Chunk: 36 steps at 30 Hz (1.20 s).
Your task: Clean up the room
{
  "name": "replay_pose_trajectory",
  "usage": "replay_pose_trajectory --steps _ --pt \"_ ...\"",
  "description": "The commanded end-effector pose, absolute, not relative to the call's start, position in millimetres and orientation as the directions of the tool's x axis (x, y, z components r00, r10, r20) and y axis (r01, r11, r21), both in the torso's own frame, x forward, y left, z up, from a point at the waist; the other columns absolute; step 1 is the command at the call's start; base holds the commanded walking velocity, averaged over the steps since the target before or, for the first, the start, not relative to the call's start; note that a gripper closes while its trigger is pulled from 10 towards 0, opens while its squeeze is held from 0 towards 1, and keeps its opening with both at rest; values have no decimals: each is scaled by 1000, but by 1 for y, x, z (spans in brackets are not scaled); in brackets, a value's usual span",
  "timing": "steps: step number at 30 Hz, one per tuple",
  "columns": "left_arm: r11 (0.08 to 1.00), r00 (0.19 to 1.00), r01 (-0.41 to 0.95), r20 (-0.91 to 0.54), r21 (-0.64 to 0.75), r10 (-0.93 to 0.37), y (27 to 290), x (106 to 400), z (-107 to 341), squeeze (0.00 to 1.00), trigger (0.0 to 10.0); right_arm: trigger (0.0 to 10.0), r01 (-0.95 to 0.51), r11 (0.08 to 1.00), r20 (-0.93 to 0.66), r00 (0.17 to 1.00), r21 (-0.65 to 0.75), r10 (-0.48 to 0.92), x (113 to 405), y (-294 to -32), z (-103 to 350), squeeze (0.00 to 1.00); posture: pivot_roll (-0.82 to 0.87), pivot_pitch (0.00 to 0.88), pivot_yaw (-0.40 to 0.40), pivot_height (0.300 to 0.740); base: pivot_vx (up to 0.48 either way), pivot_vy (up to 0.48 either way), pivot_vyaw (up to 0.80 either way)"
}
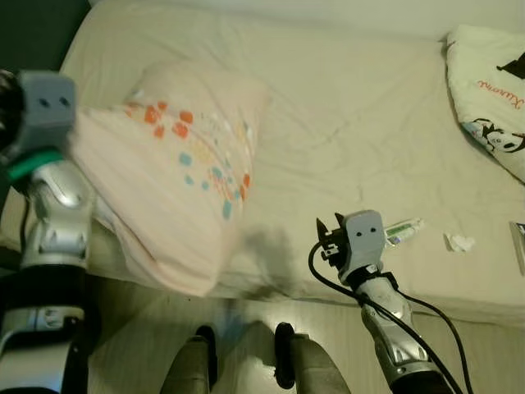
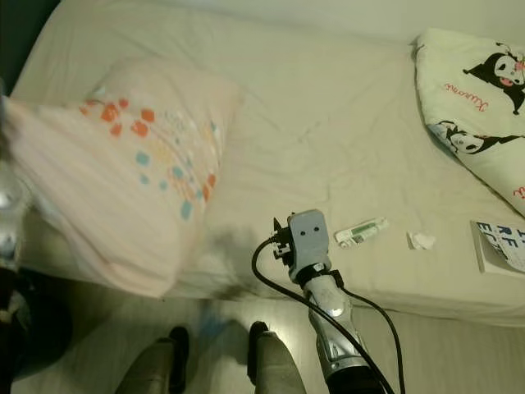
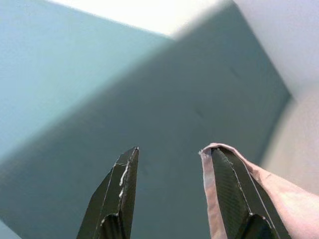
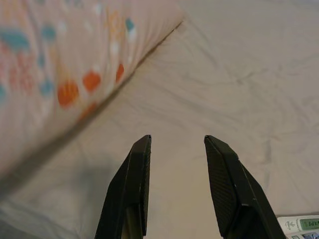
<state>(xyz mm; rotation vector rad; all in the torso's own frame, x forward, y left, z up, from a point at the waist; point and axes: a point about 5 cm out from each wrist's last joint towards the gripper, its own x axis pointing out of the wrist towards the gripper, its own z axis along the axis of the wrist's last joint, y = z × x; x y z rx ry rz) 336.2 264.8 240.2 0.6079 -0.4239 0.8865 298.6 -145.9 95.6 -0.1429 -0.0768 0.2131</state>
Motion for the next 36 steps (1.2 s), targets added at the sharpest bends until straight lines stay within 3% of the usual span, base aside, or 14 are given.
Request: replay_pose_trajectory --steps 1,3,6,8,12,19,22,25,28,32,36 --pt "518 646 -763 502 387 575 262 336 216 0 10000 10000 -183 974 29 982 -130 188 293 -151 85 0 -71 230 18 740 0 0 0" --pt "593 796 -590 271 547 542 249 317 142 0 10000 10000 -172 977 32 984 -129 178 292 -153 84 0 -76 219 33 740 0 0 0" --pt "595 809 -563 237 573 538 247 311 129 0 10000 10000 -171 977 32 984 -129 176 292 -153 83 0 -76 219 33 740 0 0 0" --pt "611 856 -435 92 661 509 244 295 91 0 10000 10000 -169 977 31 984 -129 174 291 -154 82 0 -76 213 29 740 0 0 0" --pt "628 881 -323 -18 708 473 240 283 68 0 10000 10000 -170 977 29 984 -131 175 291 -155 82 0 -68 205 27 740 0 0 0" --pt "634 905 -225 -82 740 417 237 258 55 0 10000 10000 -178 974 37 982 -137 185 295 -155 84 0 -58 176 23 740 0 0 0" --pt "747 971 -151 -45 648 235 216 255 65 0 10000 10000 -179 975 58 981 -134 188 299 -155 89 0 -45 164 14 740 0 0 0" --pt "799 991 -110 -1 591 137 201 258 75 0 10000 10000 -185 974 70 978 -130 195 300 -153 92 0 -40 160 14 740 0 0 0" --pt "827 995 -95 33 554 93 191 261 83 0 10000 10000 -196 973 84 975 -122 207 300 -149 95 0 -39 153 14 740 0 0 0" --pt "942 995 -60 91 329 31 165 272 111 0 10000 10000 -228 971 159 959 -74 237 297 -131 109 0 -49 130 18 740 0 0 0" --pt "966 993 -27 119 257 -4 157 278 123 0 10000 10000 -233 971 184 953 -53 239 294 -126 112 0 -56 112 20 740 0 0 0"
